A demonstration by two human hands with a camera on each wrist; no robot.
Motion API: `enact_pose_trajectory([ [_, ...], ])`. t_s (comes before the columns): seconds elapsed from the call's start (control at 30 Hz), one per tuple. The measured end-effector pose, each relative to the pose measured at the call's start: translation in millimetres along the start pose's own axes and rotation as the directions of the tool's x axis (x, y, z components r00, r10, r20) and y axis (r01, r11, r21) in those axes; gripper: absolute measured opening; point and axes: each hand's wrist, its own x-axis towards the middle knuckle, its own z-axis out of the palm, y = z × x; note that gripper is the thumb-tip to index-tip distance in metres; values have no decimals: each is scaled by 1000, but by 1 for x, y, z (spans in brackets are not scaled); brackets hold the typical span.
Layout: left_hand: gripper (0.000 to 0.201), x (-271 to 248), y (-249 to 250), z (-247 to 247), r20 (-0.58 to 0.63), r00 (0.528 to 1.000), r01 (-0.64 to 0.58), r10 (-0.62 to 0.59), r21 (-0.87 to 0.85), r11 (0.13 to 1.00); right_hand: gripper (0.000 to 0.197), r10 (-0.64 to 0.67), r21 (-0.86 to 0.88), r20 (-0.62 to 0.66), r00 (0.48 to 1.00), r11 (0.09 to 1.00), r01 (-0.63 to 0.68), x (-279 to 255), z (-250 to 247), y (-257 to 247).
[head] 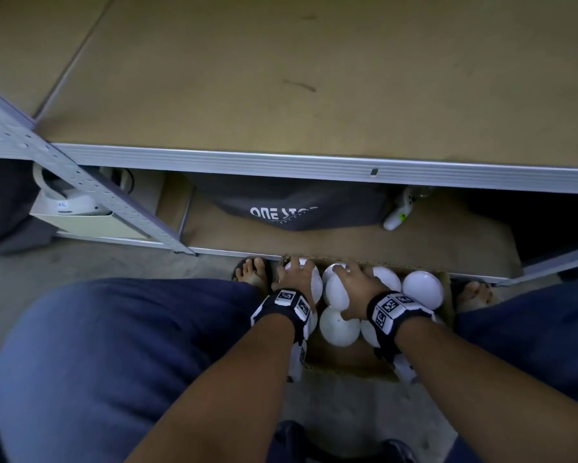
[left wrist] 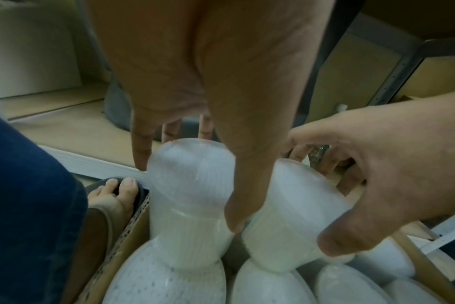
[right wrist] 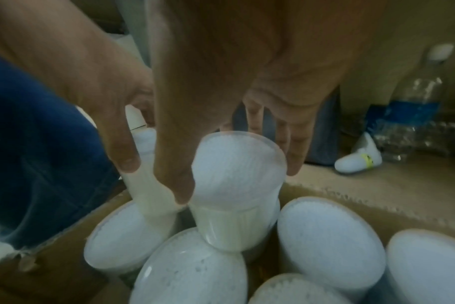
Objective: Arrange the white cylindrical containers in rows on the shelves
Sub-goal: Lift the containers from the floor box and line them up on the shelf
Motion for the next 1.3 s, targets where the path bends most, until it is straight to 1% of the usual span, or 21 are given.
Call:
enact_pose_trajectory([
  [0.07,93,-5,2,-6,2,1000,-27,27,15,1000,90,-18,-6,-32,999,1000,17,-3,-4,5],
  [0.17,90,-19,5,-13,-45,998,-46,46,8,999,94,19,-1,21,1000,1000,-19,-11,-1,11],
  [0.23,93,-24,5,-15,-50,998,-45,46,3,999,95,21,47,48,999,999,-23,-13,4,8],
  [0.33,96,-28,1,-13,-28,1000,-13,13,-1,1000,103,7,90,84,996,996,-15,-13,9,5],
  [0.4,94,-30,-2,-11,5,1000,1,-1,-5,1000,111,14,89,95,995,996,-22,-14,10,5],
  [0.47,93,-31,-3,-10,12,1000,3,-3,-10,1000,114,-2,85,105,994,996,-7,-16,13,6],
  [0.53,95,-32,-3,-8,22,1000,5,-4,-28,1000,112,-14,68,123,992,998,6,-17,17,4],
  [0.63,96,-37,-1,-10,38,999,10,-9,-24,1000,104,-12,16,106,994,1000,10,-21,19,-2],
  [0.7,95,-45,1,-16,16,1000,17,-17,0,1000,102,-9,6,99,995,1000,8,-24,12,-4],
  [0.83,84,-60,4,-28,-89,996,13,-8,55,998,102,-5,29,32,999,1000,4,-35,-14,1],
  [0.97,75,-73,8,-51,-115,991,-61,66,42,997,95,-21,41,-44,999,999,23,-56,-55,4],
  [1.13,89,-107,24,-102,-181,971,-151,159,59,987,101,-52,8,-108,993,999,53,-96,-115,4],
  [1.3,89,-156,44,-161,-261,934,-217,242,123,968,89,-71,19,-238,969,997,77,-159,-182,8],
])
